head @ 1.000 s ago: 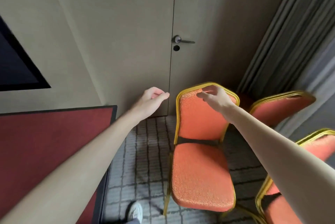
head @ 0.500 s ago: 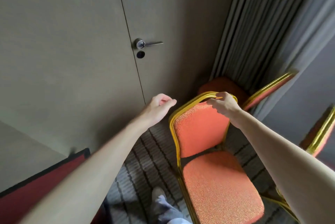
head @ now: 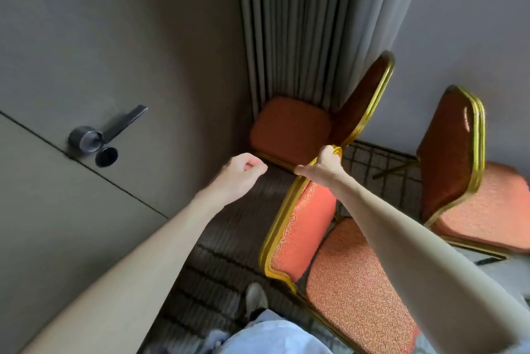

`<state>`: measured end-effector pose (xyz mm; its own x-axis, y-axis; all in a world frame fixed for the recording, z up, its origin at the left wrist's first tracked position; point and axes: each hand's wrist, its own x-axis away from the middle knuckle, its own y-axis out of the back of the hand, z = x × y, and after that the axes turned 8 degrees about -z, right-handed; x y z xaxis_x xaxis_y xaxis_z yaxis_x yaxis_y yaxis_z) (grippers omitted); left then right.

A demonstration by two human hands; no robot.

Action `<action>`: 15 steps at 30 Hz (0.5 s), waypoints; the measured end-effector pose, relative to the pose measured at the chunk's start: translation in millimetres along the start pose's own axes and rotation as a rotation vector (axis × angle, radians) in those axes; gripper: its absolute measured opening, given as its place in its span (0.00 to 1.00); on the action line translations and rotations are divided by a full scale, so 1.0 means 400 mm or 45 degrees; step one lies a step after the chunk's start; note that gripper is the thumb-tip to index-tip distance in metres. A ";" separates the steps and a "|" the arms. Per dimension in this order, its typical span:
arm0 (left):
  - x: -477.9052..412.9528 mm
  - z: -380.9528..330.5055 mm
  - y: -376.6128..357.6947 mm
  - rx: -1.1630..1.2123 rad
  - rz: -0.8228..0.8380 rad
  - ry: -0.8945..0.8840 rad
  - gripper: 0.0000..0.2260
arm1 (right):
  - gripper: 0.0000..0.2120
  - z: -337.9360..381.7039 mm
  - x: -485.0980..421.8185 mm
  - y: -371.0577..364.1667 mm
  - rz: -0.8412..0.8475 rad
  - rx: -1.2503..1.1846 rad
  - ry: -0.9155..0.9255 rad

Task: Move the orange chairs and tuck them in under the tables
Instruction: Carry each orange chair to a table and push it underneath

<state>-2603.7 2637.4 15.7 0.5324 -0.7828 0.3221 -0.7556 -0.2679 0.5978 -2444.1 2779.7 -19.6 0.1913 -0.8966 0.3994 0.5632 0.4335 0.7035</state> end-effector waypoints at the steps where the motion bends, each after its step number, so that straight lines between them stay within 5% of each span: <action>1: -0.044 -0.010 0.002 -0.020 0.043 -0.029 0.09 | 0.41 -0.002 -0.002 -0.005 -0.021 -0.024 -0.009; 5: -0.171 -0.050 -0.065 -0.159 0.293 -0.180 0.12 | 0.48 -0.020 0.016 -0.028 -0.011 -0.115 -0.187; 9: -0.250 -0.077 -0.157 -0.343 0.562 -0.415 0.12 | 0.21 -0.037 0.025 -0.071 0.019 -0.137 -0.385; 15: -0.331 -0.089 -0.195 -0.656 0.765 -1.077 0.13 | 0.14 -0.018 0.041 -0.106 -0.067 -0.312 -0.568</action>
<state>-2601.6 2781.9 -47.6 -0.4319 -0.8842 0.1778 -0.4517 0.3827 0.8059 -2458.9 2746.1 -47.2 -0.1742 -0.7675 0.6170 0.7450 0.3070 0.5922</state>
